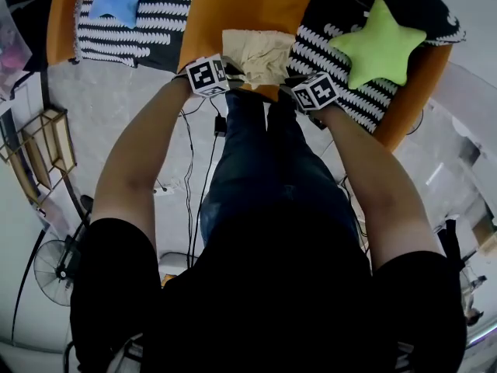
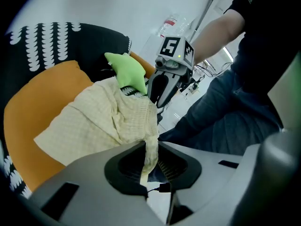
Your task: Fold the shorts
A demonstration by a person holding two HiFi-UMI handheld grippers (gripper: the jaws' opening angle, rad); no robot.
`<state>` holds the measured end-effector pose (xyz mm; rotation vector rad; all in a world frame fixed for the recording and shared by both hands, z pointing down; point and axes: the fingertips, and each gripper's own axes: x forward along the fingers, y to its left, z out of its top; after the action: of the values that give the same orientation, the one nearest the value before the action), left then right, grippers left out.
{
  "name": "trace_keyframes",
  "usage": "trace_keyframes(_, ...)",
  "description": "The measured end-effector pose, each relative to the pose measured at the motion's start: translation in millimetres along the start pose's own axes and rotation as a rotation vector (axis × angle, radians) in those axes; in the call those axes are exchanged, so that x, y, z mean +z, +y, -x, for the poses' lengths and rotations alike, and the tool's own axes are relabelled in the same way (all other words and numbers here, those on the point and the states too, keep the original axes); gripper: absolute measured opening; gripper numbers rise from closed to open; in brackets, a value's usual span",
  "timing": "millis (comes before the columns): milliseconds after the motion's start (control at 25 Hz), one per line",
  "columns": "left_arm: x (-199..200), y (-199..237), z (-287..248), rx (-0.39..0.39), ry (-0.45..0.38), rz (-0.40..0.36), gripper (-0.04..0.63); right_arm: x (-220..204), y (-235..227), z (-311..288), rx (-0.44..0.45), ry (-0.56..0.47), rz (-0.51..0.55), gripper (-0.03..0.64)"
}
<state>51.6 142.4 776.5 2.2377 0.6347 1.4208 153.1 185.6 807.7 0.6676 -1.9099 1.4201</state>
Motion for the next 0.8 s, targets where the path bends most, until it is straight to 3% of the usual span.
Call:
trace_keyframes(160,-6,2,-5,0.023,-0.034,0.038,0.099,5,9,-2,-0.001,-0.035,0.033,0.094)
trace_keyframes(440,-3,-11,-10,0.033,-0.054,0.027,0.147,69,34,23,-0.065,-0.234,0.203,0.037)
trace_keyframes(520,-4,-12,-11,0.031,-0.057,0.028,0.153,78,41,12,-0.07,-0.209,0.26,0.014)
trace_keyframes(640,-8,-12,-12,0.03,-0.05,0.036,0.166,69,38,-14,-0.091,-0.093,0.315,0.012)
trace_keyframes(800,-17,-10,-10,0.032,-0.031,0.057,0.176,44,23,-28,-0.138,0.02,0.31,0.009)
